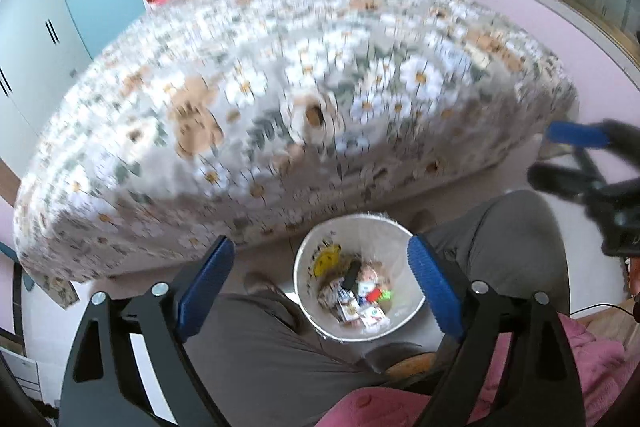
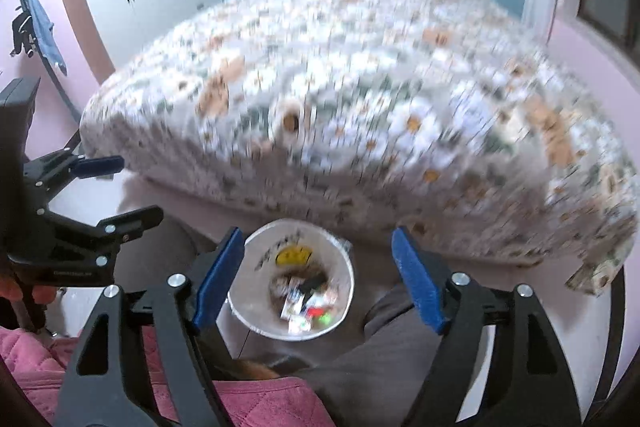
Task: Collect trash
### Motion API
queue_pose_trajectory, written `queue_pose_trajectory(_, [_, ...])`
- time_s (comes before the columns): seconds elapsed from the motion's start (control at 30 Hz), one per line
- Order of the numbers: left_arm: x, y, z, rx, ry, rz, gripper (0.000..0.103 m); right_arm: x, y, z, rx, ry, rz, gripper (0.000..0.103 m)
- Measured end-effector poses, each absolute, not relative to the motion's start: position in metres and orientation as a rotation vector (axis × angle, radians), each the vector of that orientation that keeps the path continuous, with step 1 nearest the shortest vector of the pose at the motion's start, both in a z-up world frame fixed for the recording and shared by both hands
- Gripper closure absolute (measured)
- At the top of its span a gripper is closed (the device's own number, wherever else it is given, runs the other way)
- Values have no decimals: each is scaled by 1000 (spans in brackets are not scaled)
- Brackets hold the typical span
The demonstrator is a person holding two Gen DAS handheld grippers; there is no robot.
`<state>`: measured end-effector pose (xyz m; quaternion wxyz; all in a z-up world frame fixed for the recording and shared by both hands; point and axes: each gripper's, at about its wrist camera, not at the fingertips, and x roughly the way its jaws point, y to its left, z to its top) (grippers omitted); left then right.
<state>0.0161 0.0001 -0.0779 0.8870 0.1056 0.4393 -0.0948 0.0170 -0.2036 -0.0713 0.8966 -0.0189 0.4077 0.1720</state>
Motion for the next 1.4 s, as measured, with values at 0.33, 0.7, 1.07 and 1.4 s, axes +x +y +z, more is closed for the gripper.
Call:
queue_pose_trajectory(0.33, [-20, -3, -43, 254, 791, -160, 9, -28, -202, -42, -75, 732, 286, 25])
queue_pose_trajectory(0.7, [-32, -16, -29, 294, 736, -153, 9, -48, -214, -22, -37, 647, 182, 22])
queue_pose_trajectory(1.07, [-38, -16, -18, 292, 685, -146, 9, -51, -206, -17, -73, 628, 185, 22])
queue_pose_trajectory(1.4, [-43, -18, -10, 303, 638, -127, 9, -52, -205, -14, -76, 617, 185, 22])
